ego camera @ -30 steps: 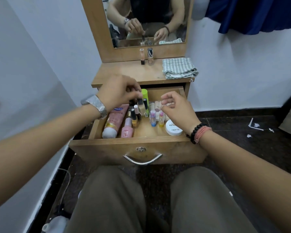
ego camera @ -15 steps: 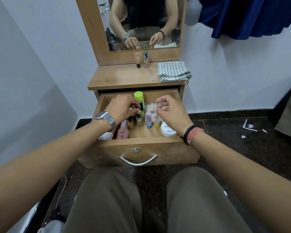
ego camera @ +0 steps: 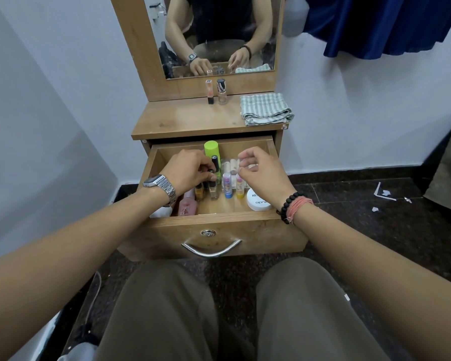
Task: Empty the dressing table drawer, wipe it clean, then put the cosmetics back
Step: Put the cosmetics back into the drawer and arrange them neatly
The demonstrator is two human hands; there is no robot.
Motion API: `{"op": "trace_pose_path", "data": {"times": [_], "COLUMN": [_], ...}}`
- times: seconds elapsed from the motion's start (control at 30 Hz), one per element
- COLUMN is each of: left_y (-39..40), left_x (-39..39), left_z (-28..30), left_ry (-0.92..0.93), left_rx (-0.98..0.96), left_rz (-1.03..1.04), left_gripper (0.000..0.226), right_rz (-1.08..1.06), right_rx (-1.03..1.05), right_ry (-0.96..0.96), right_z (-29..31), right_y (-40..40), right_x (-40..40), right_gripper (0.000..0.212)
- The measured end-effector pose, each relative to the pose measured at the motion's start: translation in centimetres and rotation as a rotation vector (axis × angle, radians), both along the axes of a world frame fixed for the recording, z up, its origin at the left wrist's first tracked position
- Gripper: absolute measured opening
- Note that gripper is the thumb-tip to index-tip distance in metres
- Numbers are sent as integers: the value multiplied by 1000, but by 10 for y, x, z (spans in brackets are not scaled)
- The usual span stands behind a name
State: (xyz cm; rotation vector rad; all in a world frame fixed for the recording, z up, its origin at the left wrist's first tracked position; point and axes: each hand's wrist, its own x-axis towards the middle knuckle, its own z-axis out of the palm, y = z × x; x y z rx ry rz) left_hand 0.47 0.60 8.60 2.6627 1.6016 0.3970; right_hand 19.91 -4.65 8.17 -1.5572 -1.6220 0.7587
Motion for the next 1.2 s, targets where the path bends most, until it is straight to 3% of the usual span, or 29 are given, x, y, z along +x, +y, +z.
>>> {"op": "trace_pose_path", "data": {"times": [0.57, 0.93, 1.07, 1.2], "left_y": [0, 71, 118, 152], "left_x": [-4, 16, 26, 34], "left_z": [-3, 70, 80, 82], "left_ry": [11, -213, -128, -1], "left_rx": [48, 240, 201, 172], "left_rz": [-80, 84, 216, 222], "left_gripper": [22, 21, 39, 41], "right_rz": [27, 43, 51, 66], "right_rx": [-20, -10, -5, -4], "right_ry": [59, 84, 102, 112], "right_z": [2, 0, -1, -3], "right_y": [-4, -4, -5, -5], "right_x": [-1, -1, 0, 1], "right_gripper": [24, 23, 25, 25]}}
